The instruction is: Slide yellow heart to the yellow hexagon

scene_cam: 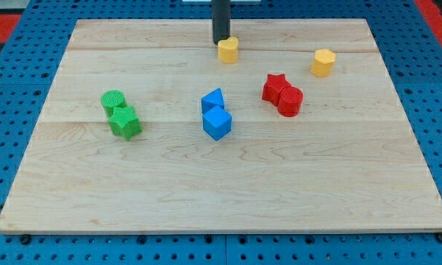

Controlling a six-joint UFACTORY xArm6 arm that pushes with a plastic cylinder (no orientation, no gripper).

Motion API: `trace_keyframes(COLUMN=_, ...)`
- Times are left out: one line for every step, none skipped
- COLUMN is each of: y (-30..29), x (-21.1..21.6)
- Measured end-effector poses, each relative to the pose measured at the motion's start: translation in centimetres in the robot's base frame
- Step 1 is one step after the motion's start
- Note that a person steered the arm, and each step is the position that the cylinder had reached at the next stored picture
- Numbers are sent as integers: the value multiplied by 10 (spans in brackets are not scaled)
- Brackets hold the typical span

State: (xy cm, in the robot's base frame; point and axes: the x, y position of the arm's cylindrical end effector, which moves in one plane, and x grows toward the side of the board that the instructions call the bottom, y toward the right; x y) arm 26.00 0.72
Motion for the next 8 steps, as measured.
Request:
trace_keyframes(y=7, x=12)
trace_keyframes(y=-15, x=15)
trace_keyframes(y=-23, x=25)
trace_keyframes(y=-9, x=47)
trace_keyframes(y=15, x=49)
trace_keyframes(y=43, x=49)
trace_keyframes(y=64, x=49)
trace_keyframes(y=78, x=49)
